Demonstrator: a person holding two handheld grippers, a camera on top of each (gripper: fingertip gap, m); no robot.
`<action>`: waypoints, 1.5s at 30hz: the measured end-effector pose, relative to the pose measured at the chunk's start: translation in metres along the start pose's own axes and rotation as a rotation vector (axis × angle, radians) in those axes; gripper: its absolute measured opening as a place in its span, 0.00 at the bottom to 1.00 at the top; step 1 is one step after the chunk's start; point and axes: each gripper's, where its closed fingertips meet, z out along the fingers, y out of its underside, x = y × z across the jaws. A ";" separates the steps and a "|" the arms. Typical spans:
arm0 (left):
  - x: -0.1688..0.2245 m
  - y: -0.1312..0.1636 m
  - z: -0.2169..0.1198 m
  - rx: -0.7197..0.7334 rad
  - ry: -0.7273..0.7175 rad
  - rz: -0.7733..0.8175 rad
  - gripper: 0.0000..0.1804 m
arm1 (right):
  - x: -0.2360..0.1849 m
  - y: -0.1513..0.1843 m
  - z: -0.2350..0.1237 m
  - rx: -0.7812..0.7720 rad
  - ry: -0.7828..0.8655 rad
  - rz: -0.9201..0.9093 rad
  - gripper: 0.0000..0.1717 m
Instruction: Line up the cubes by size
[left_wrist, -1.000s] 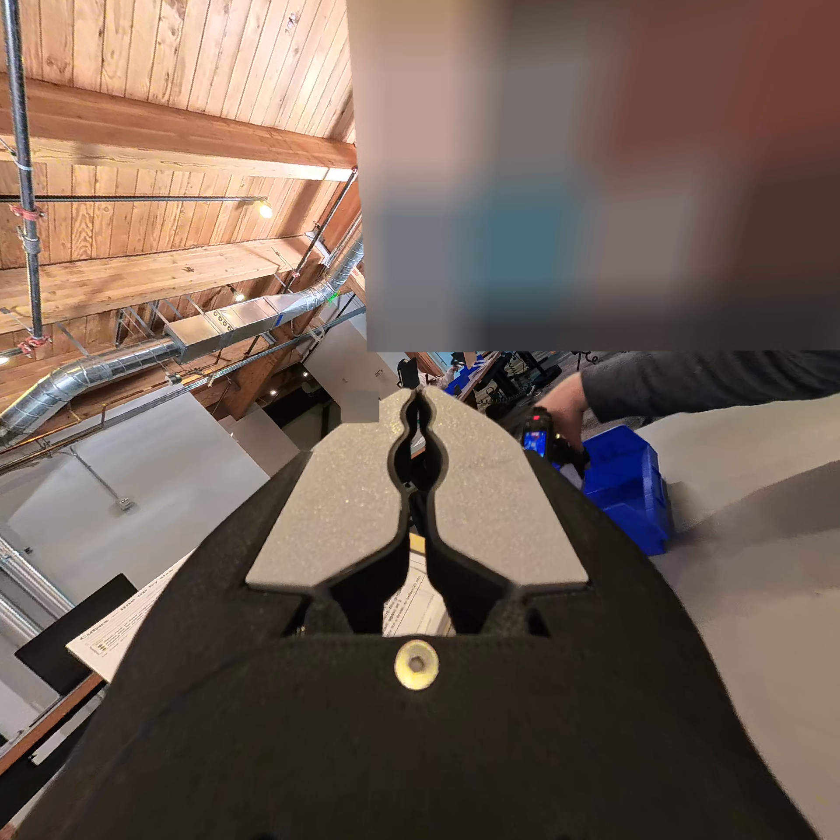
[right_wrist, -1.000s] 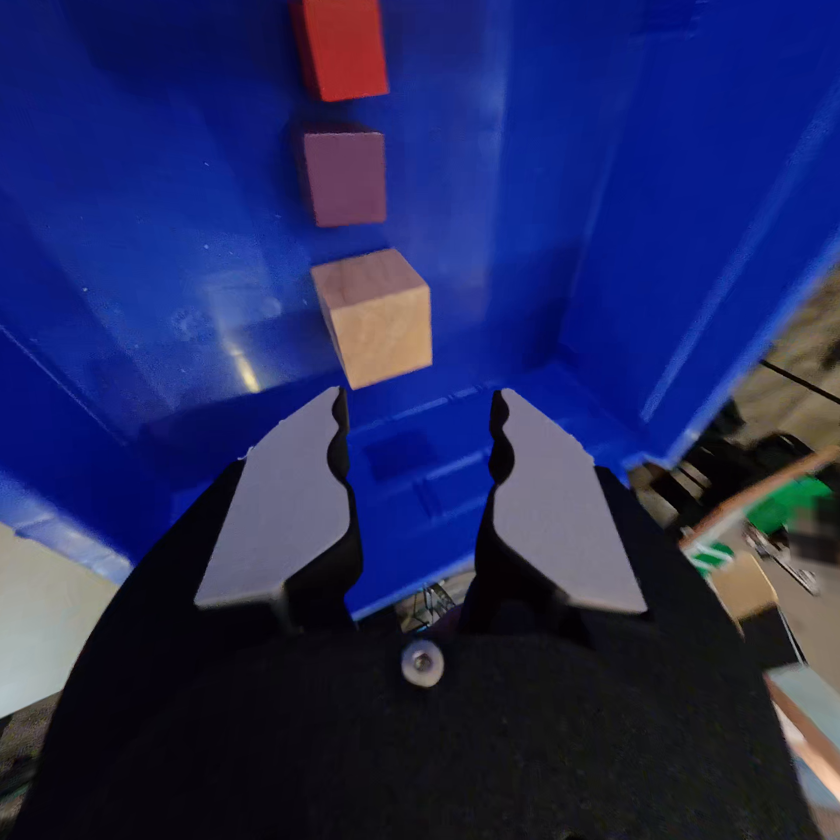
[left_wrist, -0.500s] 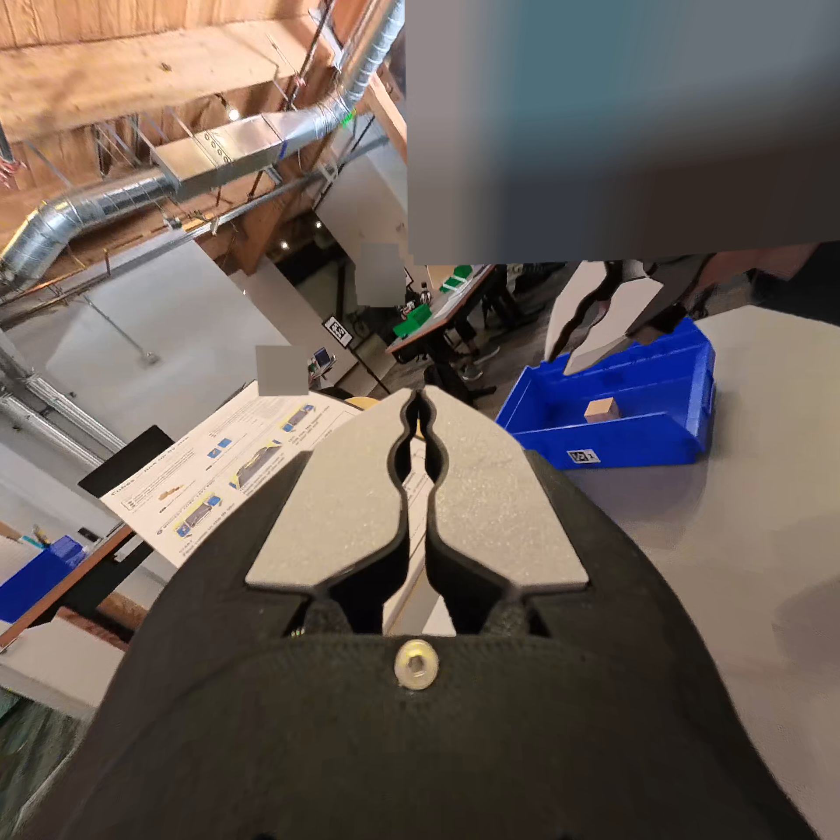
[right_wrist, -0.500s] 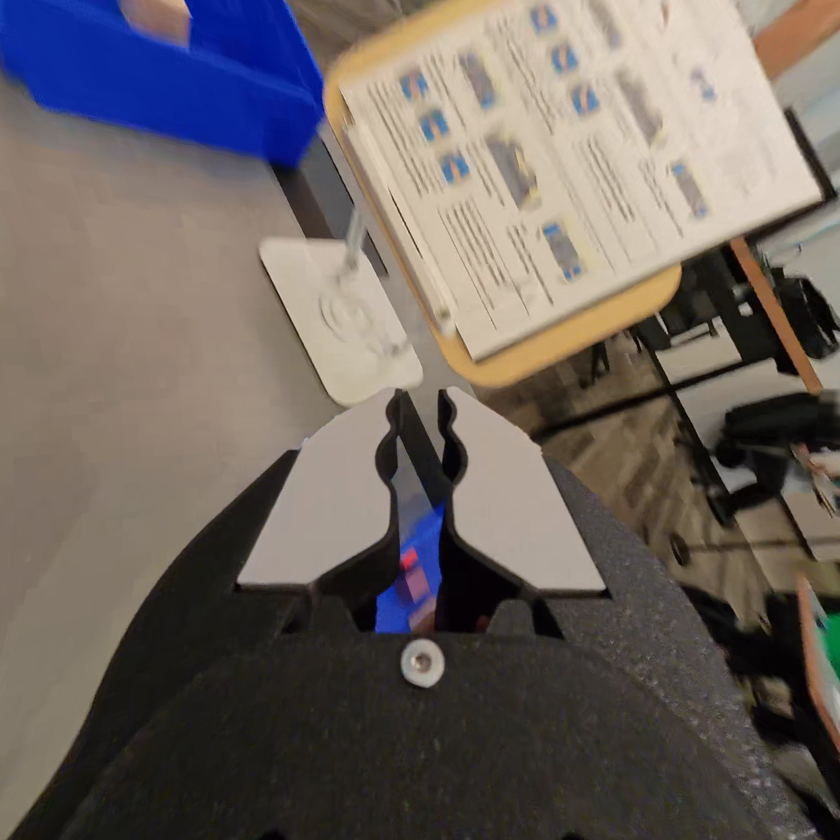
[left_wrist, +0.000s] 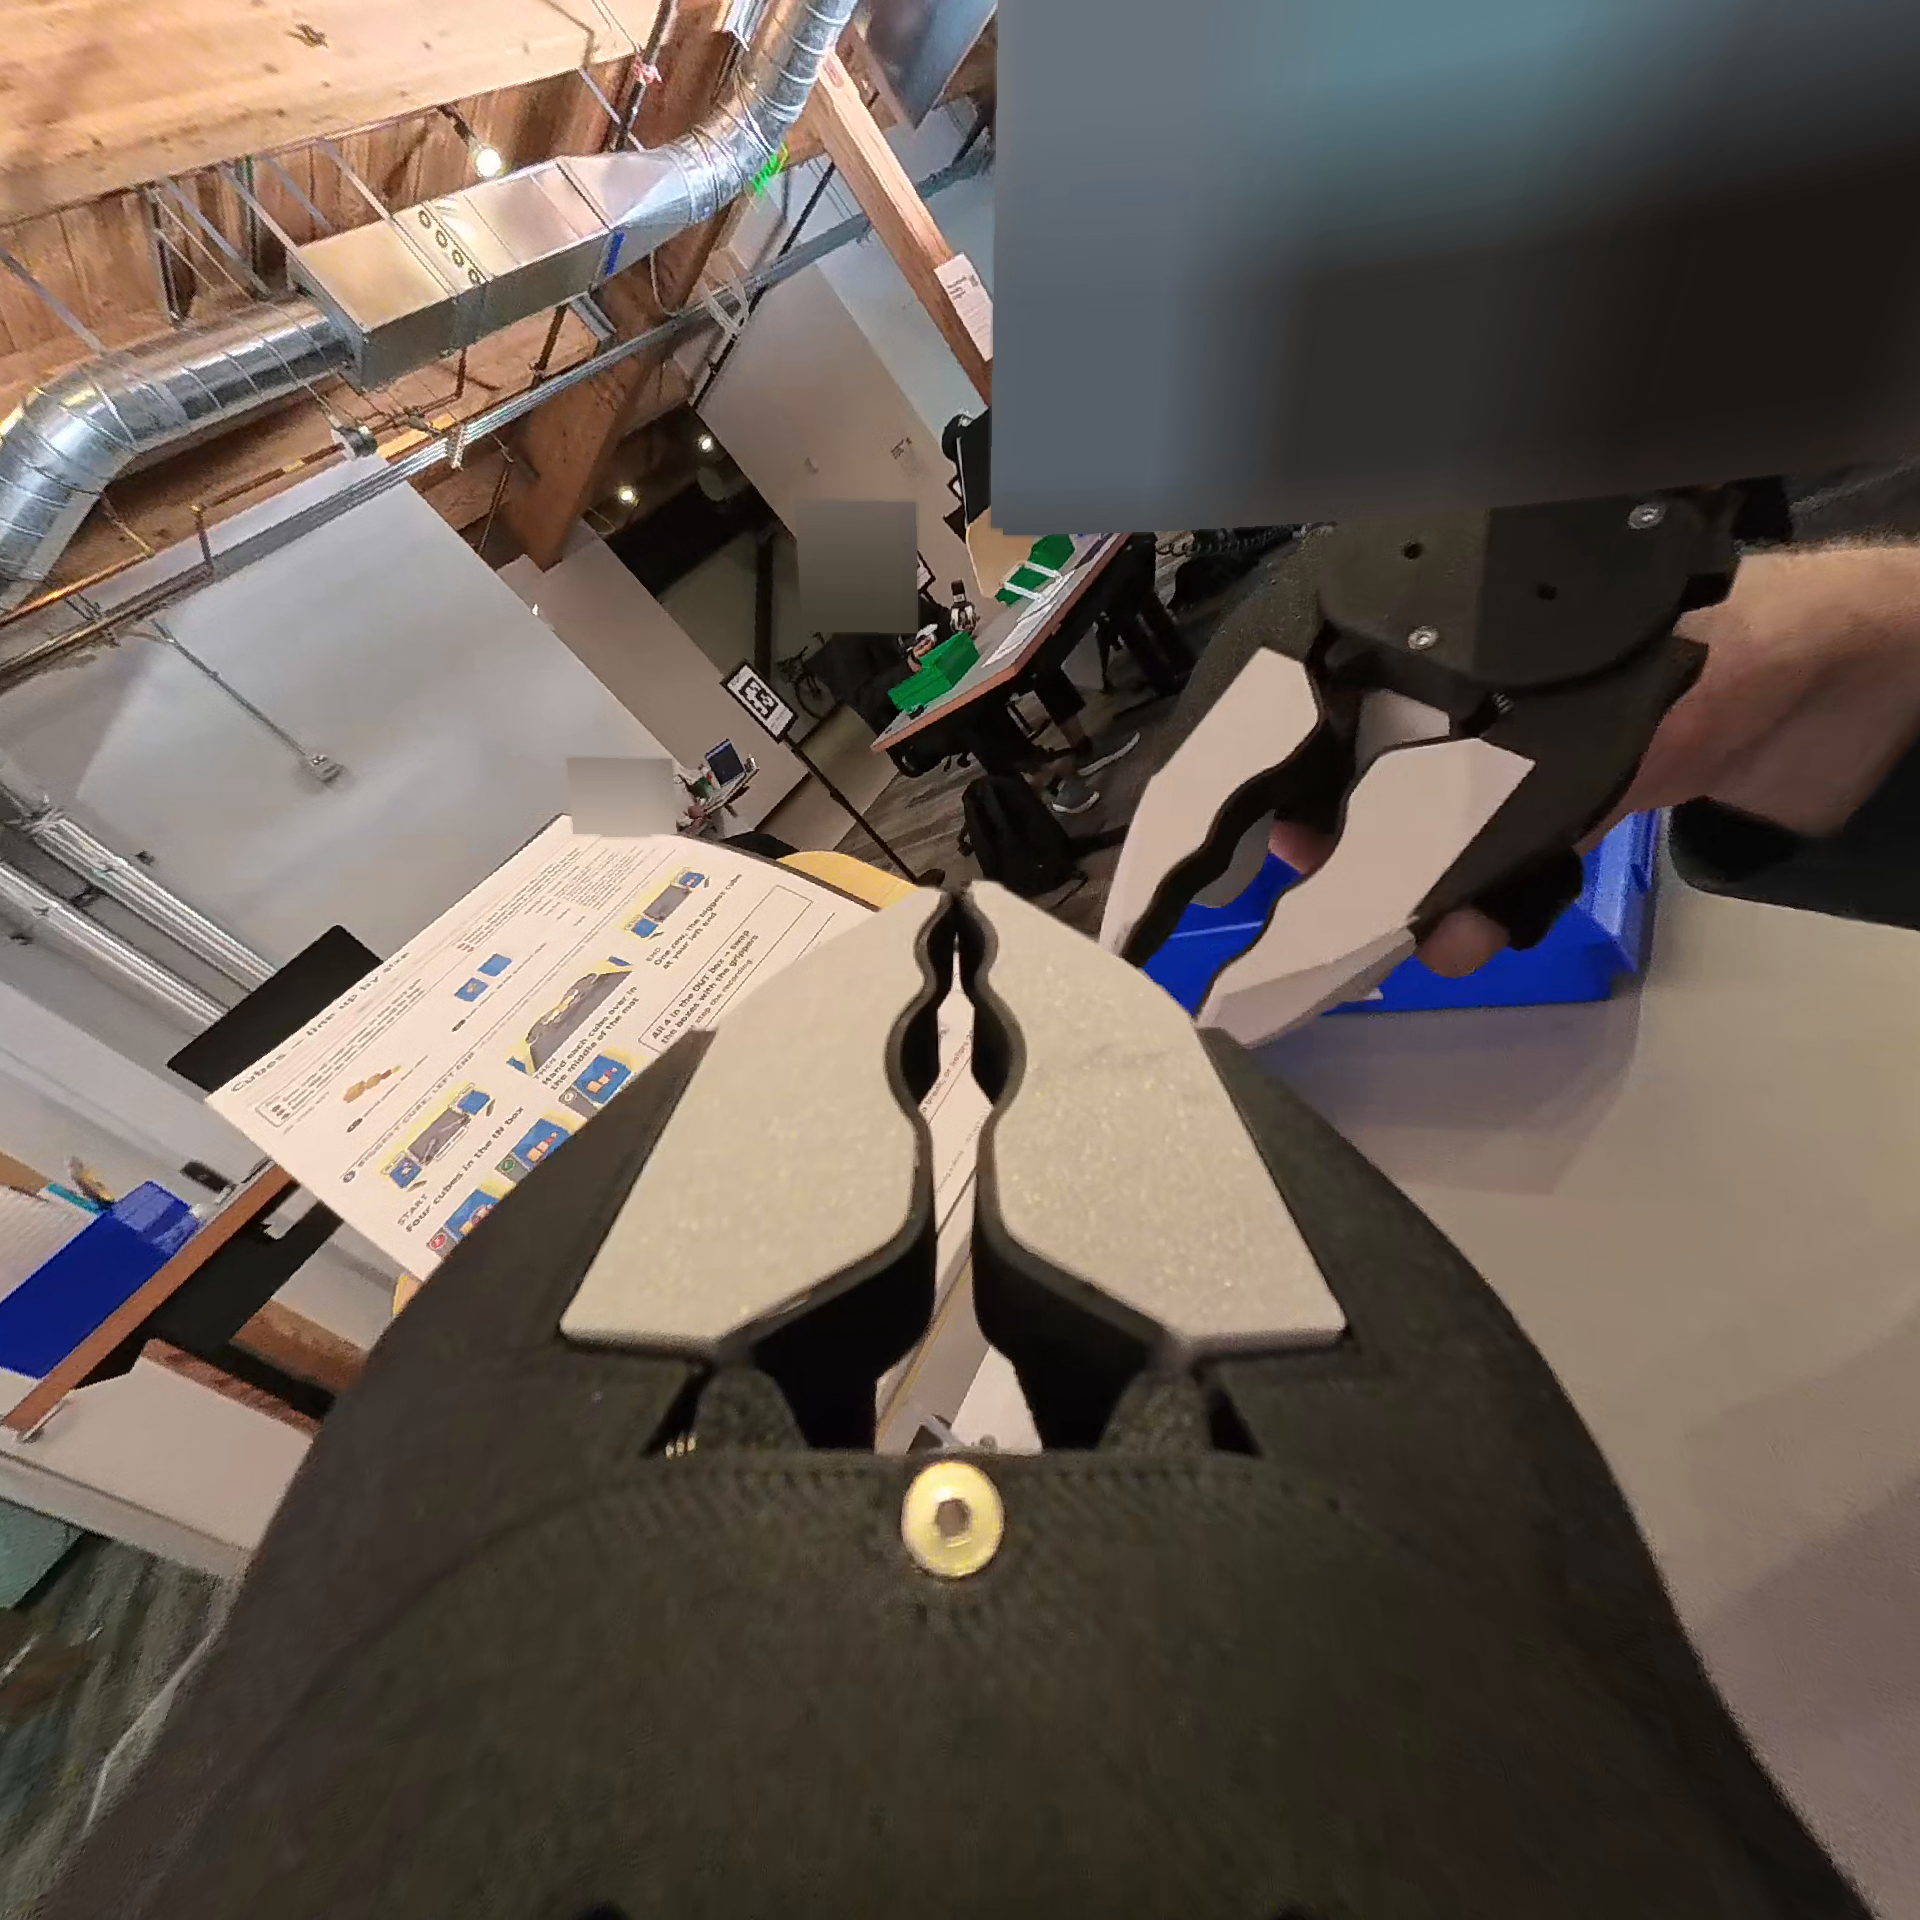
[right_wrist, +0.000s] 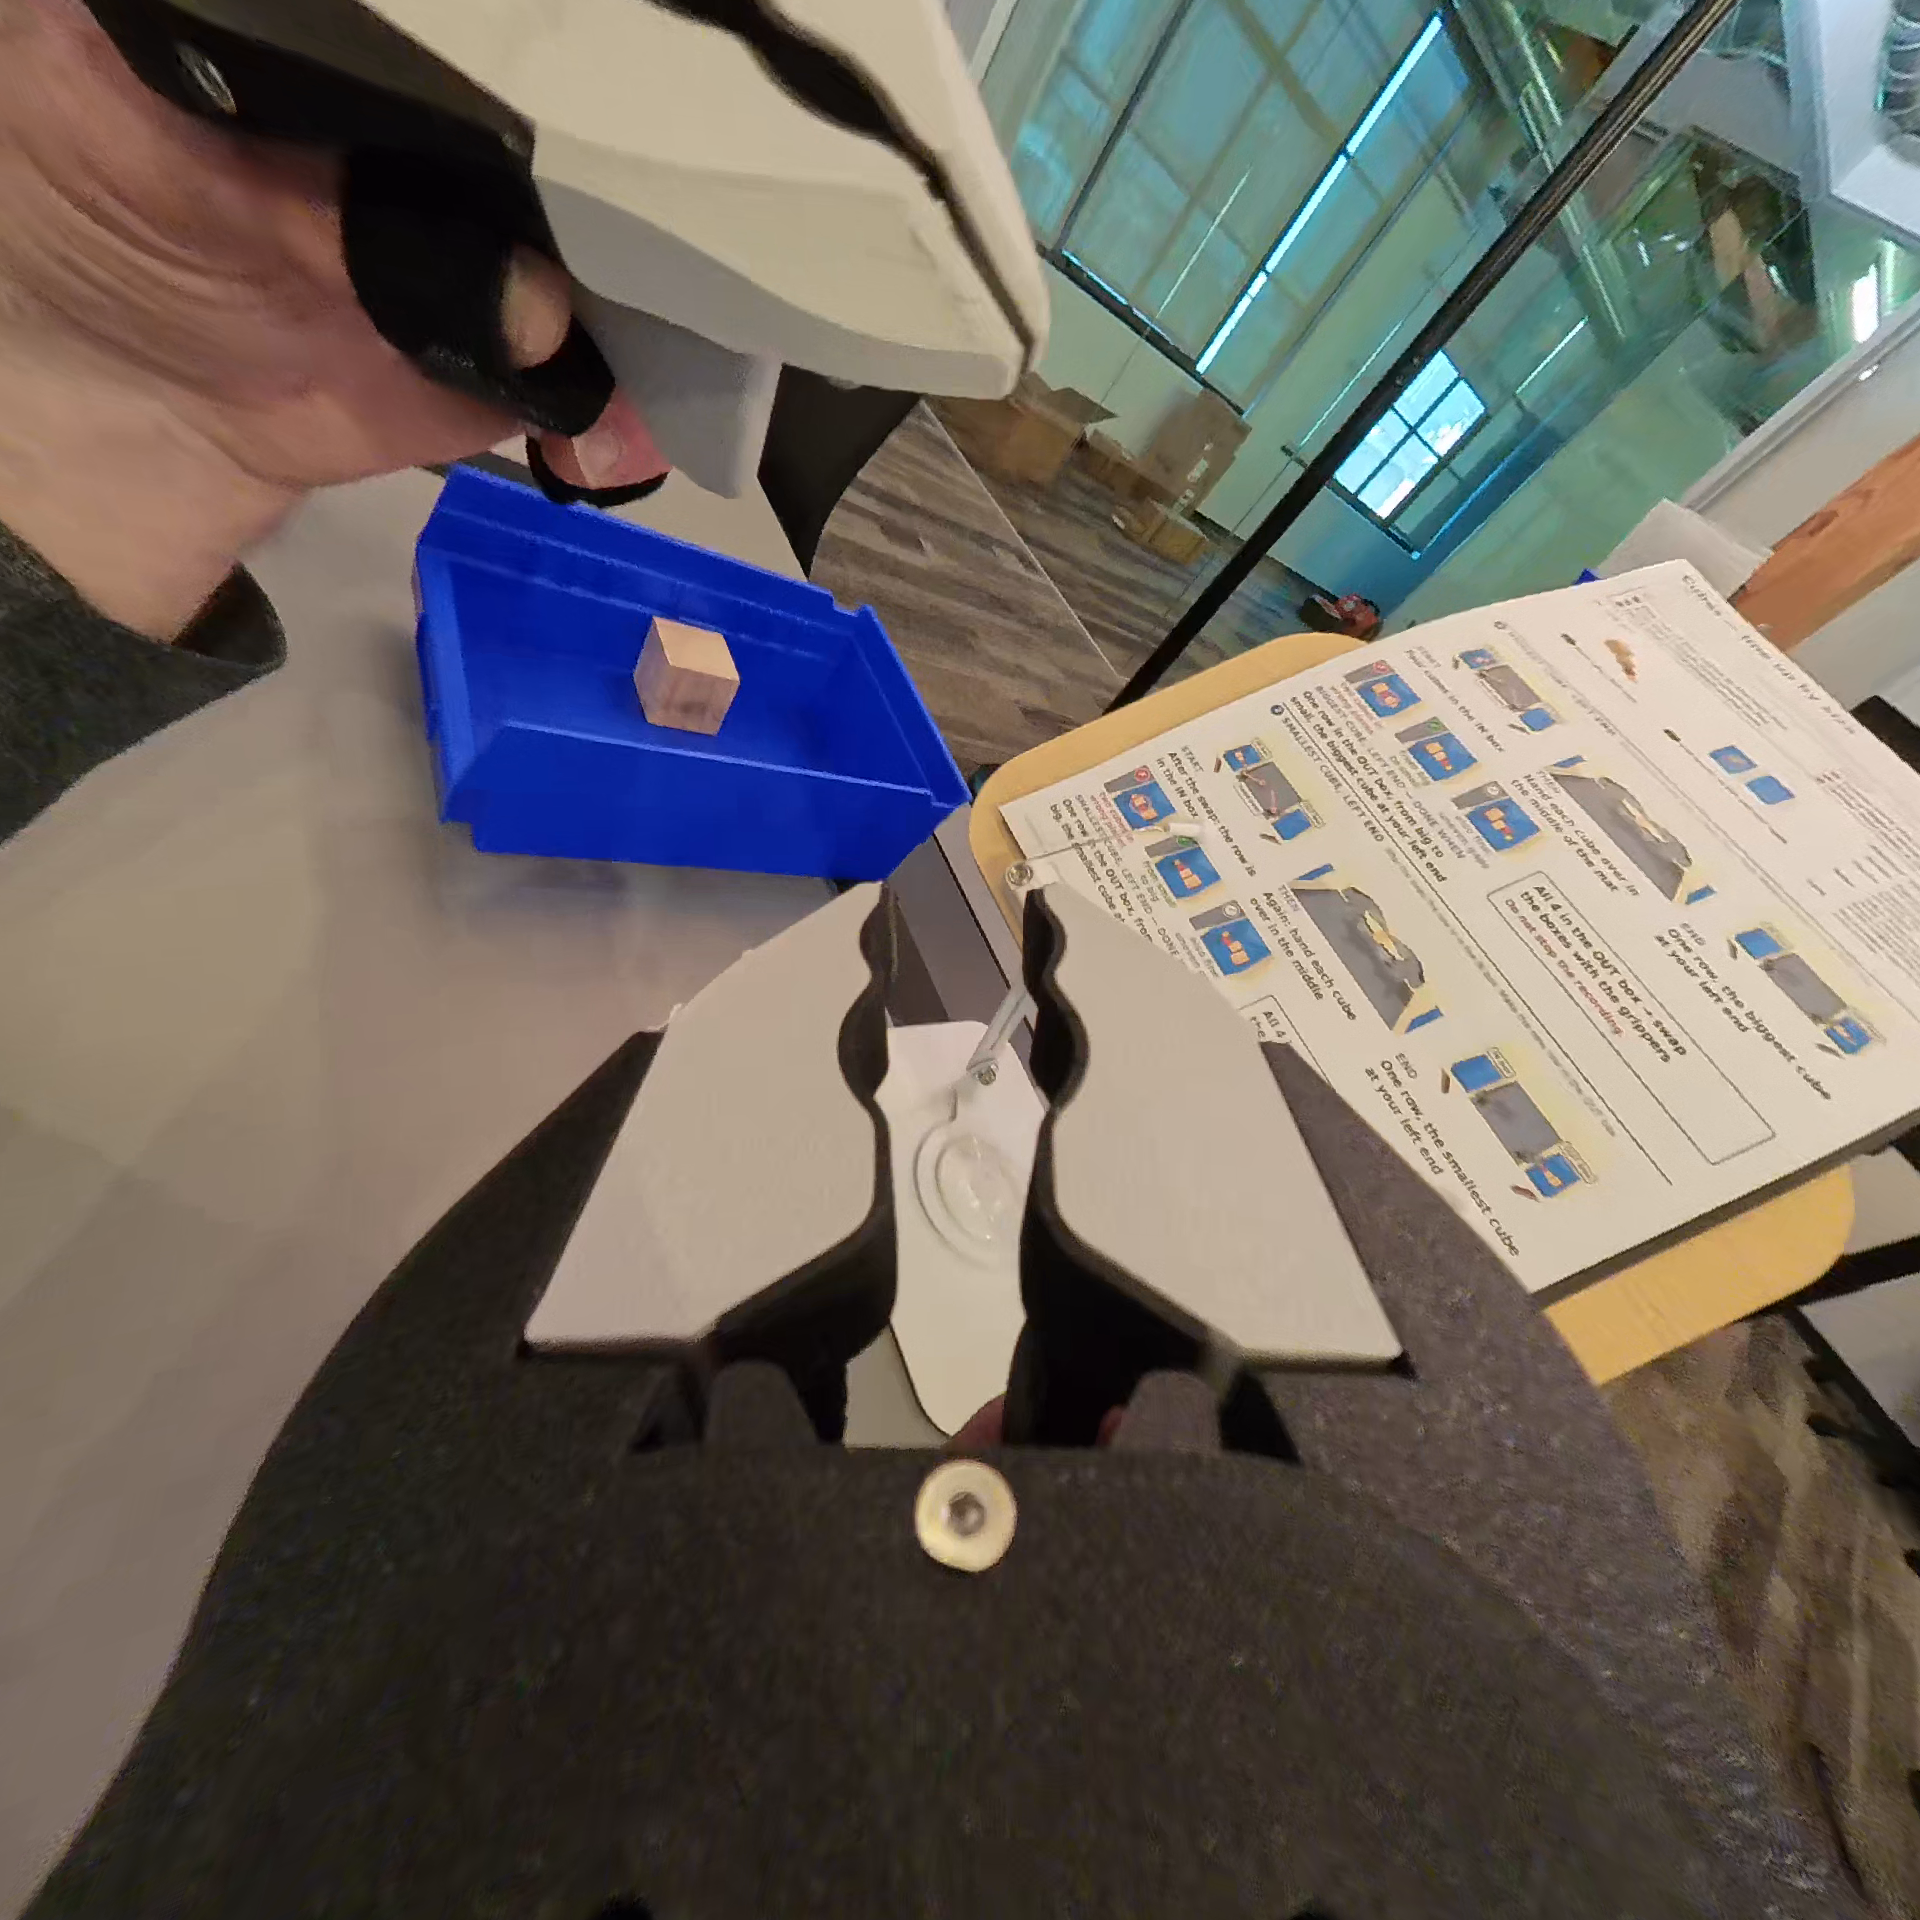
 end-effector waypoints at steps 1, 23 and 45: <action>0.001 0.001 0.002 -0.010 0.001 0.008 0.00 | -0.001 0.003 0.001 -0.019 0.005 -0.013 0.13; -0.112 0.165 -0.132 -0.764 -0.233 0.162 0.15 | 0.024 0.020 -0.012 -0.043 0.049 0.016 0.14; -0.076 0.446 -0.209 -1.523 0.596 0.199 0.43 | 0.005 0.040 0.017 -0.100 -0.015 -0.041 0.15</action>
